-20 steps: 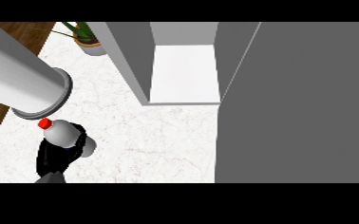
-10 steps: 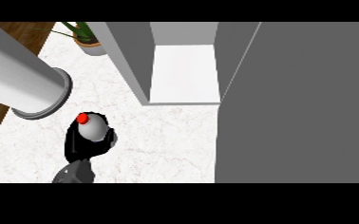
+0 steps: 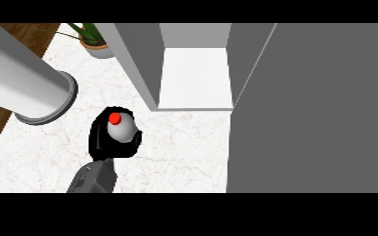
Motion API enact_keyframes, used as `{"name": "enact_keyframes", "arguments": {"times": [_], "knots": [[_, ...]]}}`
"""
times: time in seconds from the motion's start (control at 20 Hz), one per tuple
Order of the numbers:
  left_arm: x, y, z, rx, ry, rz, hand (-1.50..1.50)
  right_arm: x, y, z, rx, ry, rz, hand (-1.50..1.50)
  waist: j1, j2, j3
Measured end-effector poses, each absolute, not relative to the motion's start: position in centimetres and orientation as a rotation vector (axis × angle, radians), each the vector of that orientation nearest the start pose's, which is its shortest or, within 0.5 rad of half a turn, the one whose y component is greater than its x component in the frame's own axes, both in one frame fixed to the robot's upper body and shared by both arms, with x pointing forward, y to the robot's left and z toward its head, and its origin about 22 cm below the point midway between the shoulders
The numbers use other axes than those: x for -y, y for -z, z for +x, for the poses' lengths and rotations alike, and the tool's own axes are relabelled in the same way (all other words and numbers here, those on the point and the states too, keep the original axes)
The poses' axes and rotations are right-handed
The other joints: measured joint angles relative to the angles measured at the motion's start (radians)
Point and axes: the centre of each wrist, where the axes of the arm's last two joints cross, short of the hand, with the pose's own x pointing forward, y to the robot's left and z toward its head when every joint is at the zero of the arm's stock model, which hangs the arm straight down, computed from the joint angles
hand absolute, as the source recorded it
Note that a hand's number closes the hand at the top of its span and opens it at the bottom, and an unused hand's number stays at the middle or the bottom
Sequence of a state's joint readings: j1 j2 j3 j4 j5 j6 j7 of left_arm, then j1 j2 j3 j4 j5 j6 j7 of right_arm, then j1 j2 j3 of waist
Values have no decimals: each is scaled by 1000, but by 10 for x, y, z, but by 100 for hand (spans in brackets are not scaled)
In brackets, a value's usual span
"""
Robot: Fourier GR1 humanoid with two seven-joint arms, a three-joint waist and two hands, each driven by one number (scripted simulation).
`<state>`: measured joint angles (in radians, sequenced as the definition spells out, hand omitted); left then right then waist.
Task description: Pick up the bottled water, place it into the cabinet and close the cabinet
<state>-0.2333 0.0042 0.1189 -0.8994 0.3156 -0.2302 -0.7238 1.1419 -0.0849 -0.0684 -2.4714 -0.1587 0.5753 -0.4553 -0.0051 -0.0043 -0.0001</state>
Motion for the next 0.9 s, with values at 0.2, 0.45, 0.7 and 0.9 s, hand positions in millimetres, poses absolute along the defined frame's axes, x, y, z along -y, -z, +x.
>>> {"name": "enact_keyframes", "arguments": {"times": [0.2,0.45,0.7,0.9], "knots": [[-208,75,274,1857,-281,-375,150,285,-107,1,1845,-217,98,-150,8,-2,1],[-171,28,277,1887,-218,-431,150,286,-106,-1,1856,-216,98,-150,3,-3,1],[-126,-14,266,1888,-160,-465,150,288,-105,0,1847,-216,104,-150,2,-1,0],[-93,-50,259,1889,-131,-449,150,284,-99,5,1854,-187,119,-150,-2,1,0]]}}
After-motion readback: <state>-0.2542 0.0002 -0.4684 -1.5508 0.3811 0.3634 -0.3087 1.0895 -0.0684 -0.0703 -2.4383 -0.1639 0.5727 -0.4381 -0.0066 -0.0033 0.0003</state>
